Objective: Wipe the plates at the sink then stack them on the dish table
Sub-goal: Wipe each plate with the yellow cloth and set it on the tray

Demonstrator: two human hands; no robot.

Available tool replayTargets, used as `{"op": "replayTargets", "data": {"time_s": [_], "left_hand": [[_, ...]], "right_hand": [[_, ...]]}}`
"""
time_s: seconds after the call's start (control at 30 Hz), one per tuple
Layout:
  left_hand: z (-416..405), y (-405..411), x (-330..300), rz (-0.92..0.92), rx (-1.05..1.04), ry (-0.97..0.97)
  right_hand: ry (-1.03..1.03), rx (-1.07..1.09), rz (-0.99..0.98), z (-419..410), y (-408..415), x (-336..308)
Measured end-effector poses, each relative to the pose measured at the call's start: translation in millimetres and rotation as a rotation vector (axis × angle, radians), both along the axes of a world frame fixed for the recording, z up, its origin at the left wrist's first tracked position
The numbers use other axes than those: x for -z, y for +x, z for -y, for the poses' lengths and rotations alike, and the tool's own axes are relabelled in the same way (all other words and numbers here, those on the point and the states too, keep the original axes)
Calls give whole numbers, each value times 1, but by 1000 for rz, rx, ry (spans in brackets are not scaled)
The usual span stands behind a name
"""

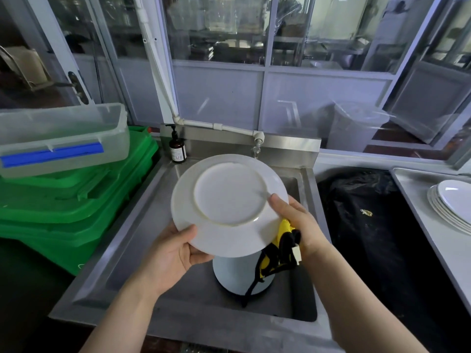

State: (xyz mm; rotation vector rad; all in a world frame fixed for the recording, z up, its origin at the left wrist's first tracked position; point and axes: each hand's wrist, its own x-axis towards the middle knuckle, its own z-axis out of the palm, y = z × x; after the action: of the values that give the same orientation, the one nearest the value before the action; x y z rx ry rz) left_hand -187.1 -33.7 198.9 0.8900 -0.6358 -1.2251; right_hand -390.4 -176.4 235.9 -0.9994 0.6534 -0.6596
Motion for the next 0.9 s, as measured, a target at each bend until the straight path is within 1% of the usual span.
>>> {"op": "replayTargets", "data": {"time_s": [0.07, 0.1, 0.17, 0.2, 0.23, 0.3, 0.37, 0.43, 0.5, 0.6, 0.67, 0.7, 0.73, 0.8, 0.87, 0.9], "left_hand": [[-1, 10, 6, 49, 90, 62], [-1, 13, 7, 22, 118, 92], [2, 21, 10, -40, 52, 166], [4, 27, 10, -56, -26, 214], [6, 34, 10, -103, -63, 233], [12, 46, 2, -136, -62, 255], [18, 56, -11, -57, -13, 247], [24, 63, -20, 43, 3, 282], [27, 70, -25, 38, 0, 263], [26, 76, -25, 29, -44, 158], [24, 78, -22, -16, -100, 85], [23, 80, -21, -39, -135, 53], [23, 81, -21, -44, -165, 24], [24, 81, -25, -35, -206, -43], [26, 79, -31, -61, -264, -94], [27, 79, -34, -69, -307, -98]], "right_hand": [[-19, -9, 21, 1, -1, -5], [-29, -25, 32, 3, -1, -6], [-75, -61, 22, 6, 1, -11], [-105, -83, 7, 7, 1, -13], [-125, -106, -6, 8, 3, -15], [-134, -135, -27, 10, 7, -18], [-128, -137, -55, 12, 11, -19], [-127, -129, -69, 13, 17, -21], [-109, -61, -82, 12, 25, -21], [-33, 141, -59, 15, 35, -15], [2, 287, -48, 19, 42, -14], [-40, 347, -70, 20, 46, -14], [-134, 395, -123, 21, 52, -14], [-458, 425, -323, 16, 70, -16], [-819, 349, -518, 3, 90, -17], [-961, 316, -584, -5, 98, -16]]}}
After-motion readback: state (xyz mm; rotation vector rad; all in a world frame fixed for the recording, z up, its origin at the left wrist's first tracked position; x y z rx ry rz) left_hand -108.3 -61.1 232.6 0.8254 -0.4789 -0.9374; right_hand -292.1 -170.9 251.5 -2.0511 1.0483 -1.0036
